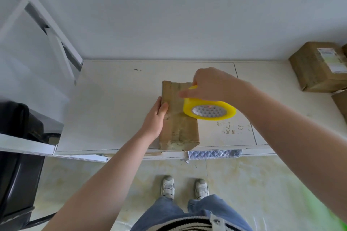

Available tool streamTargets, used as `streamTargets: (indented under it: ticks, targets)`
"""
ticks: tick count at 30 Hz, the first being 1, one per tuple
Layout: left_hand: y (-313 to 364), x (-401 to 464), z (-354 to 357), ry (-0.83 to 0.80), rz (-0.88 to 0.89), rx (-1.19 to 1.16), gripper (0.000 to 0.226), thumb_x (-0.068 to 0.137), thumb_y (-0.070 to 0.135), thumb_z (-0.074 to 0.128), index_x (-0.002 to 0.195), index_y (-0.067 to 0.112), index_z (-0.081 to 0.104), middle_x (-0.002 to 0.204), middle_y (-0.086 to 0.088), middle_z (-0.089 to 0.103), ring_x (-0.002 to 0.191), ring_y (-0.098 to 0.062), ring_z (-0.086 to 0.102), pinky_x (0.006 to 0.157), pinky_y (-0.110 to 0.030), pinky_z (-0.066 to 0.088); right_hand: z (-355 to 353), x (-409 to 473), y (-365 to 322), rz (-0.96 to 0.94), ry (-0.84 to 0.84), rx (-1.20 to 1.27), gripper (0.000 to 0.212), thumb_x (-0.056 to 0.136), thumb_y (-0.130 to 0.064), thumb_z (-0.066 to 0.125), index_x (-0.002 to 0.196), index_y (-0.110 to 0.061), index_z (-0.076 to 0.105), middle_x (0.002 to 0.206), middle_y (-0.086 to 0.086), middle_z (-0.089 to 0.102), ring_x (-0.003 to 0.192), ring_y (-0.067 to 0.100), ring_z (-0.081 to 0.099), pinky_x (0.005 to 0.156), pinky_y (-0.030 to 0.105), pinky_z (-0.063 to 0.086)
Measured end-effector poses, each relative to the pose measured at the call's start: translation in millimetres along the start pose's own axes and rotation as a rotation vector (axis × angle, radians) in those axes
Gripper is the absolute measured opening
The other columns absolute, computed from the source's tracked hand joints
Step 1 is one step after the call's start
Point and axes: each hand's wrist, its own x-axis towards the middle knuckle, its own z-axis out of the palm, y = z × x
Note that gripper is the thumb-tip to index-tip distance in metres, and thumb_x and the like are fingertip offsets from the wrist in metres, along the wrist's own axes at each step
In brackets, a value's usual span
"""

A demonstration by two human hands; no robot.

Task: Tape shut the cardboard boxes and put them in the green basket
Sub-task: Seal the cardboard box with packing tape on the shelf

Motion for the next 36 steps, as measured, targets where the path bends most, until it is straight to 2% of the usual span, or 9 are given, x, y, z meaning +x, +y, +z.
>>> streamTargets:
  ticks: [4, 13, 16, 19, 23, 26, 30, 34, 36]
  targets:
    - [3.5, -0.8, -5.5, -0.044, 0.001, 0.032, 0.042, 0.107, 0.031, 0.033, 0.147, 0.021, 0.040, 0.143, 0.005, 0.051, 0.131, -0.013, 0.048, 0.114, -0.032, 0.033, 5.0, 0.2, 34.0, 0.101, -0.043, -0.159, 0.061, 0.071, -0.079, 0.059, 0.065, -0.019, 0.051, 0.063, -0.003, 0.055, 0.057, 0.012, 0.051, 0.050, 0.025, 0.030]
    - [12.5, 2.9, -6.7, -0.008, -0.001, 0.297, 0.049, 0.105, 0.030, 0.037, 0.153, 0.019, 0.028, 0.143, -0.004, 0.049, 0.131, -0.022, 0.048, 0.110, -0.040, 0.038, 77.7, 11.7, 72.3, 0.239, -0.187, 0.238, 0.053, 0.072, -0.073, 0.064, 0.060, -0.022, 0.062, 0.055, -0.004, 0.058, 0.056, 0.012, 0.057, 0.051, 0.024, 0.037]
    - [24.7, 8.9, 7.4, 0.112, -0.088, 0.410, 0.067, 0.104, 0.031, 0.042, 0.157, 0.021, 0.002, 0.151, -0.013, 0.036, 0.133, -0.030, 0.045, 0.108, -0.042, 0.040, 77.7, 13.7, 71.7, 0.223, -0.179, 0.236, 0.051, 0.072, -0.073, 0.064, 0.061, -0.024, 0.061, 0.059, -0.003, 0.061, 0.057, 0.012, 0.059, 0.050, 0.023, 0.037]
    - [35.1, 5.3, 28.5, 0.087, -0.171, 0.466, 0.102, 0.088, 0.063, 0.053, 0.152, 0.031, -0.021, 0.150, -0.015, 0.027, 0.120, -0.034, 0.054, 0.090, -0.041, 0.046, 77.1, 11.7, 71.8, 0.203, -0.185, 0.215, 0.051, 0.075, -0.072, 0.063, 0.064, -0.022, 0.061, 0.064, -0.001, 0.063, 0.059, 0.013, 0.060, 0.051, 0.023, 0.039]
    - [34.6, 1.6, 33.3, 0.136, -0.071, 0.638, 0.128, 0.063, 0.079, 0.067, 0.150, 0.041, -0.017, 0.125, -0.009, 0.039, 0.096, -0.027, 0.059, 0.075, -0.036, 0.050, 68.3, 6.3, 70.4, 0.183, -0.182, 0.150, 0.053, 0.077, -0.071, 0.061, 0.062, -0.021, 0.057, 0.062, 0.000, 0.058, 0.056, 0.012, 0.054, 0.051, 0.024, 0.037]
    - [24.5, 0.5, 37.1, 0.143, -0.042, 0.420, 0.126, 0.060, 0.074, 0.074, 0.151, 0.046, -0.009, 0.119, 0.001, 0.039, 0.095, -0.018, 0.052, 0.079, -0.033, 0.046, 49.5, 0.9, 68.3, 0.160, -0.160, 0.053, 0.060, 0.075, -0.073, 0.062, 0.058, -0.016, 0.053, 0.055, -0.001, 0.052, 0.051, 0.013, 0.049, 0.049, 0.025, 0.034]
    - [13.8, -7.5, 53.1, 0.012, -0.091, -0.107, 0.127, 0.056, 0.064, 0.082, 0.153, 0.046, 0.003, 0.144, 0.005, 0.045, 0.126, -0.017, 0.052, 0.103, -0.045, 0.047, 22.9, -3.1, 55.4, 0.159, -0.121, -0.167, 0.063, 0.070, -0.078, 0.061, 0.064, -0.017, 0.048, 0.059, -0.003, 0.052, 0.054, 0.012, 0.049, 0.049, 0.026, 0.028]
    - [9.0, -9.8, 44.4, -0.076, -0.149, -0.123, 0.119, 0.068, 0.062, 0.076, 0.154, 0.043, -0.004, 0.156, 0.002, 0.030, 0.136, -0.019, 0.042, 0.110, -0.045, 0.040, 12.9, -2.5, 42.8, 0.101, -0.198, -0.075, 0.068, 0.076, -0.078, 0.055, 0.055, -0.014, 0.045, 0.051, -0.002, 0.044, 0.047, 0.014, 0.042, 0.051, 0.028, 0.030]
    - [5.7, -7.0, 29.7, -0.111, -0.212, -0.083, 0.118, 0.068, 0.065, 0.074, 0.154, 0.042, -0.003, 0.158, 0.000, 0.023, 0.140, -0.020, 0.034, 0.115, -0.041, 0.032, 7.9, -3.5, 44.1, 0.084, -0.248, 0.053, 0.063, 0.083, -0.070, 0.053, 0.063, -0.010, 0.061, 0.057, 0.002, 0.058, 0.052, 0.015, 0.046, 0.054, 0.028, 0.034]
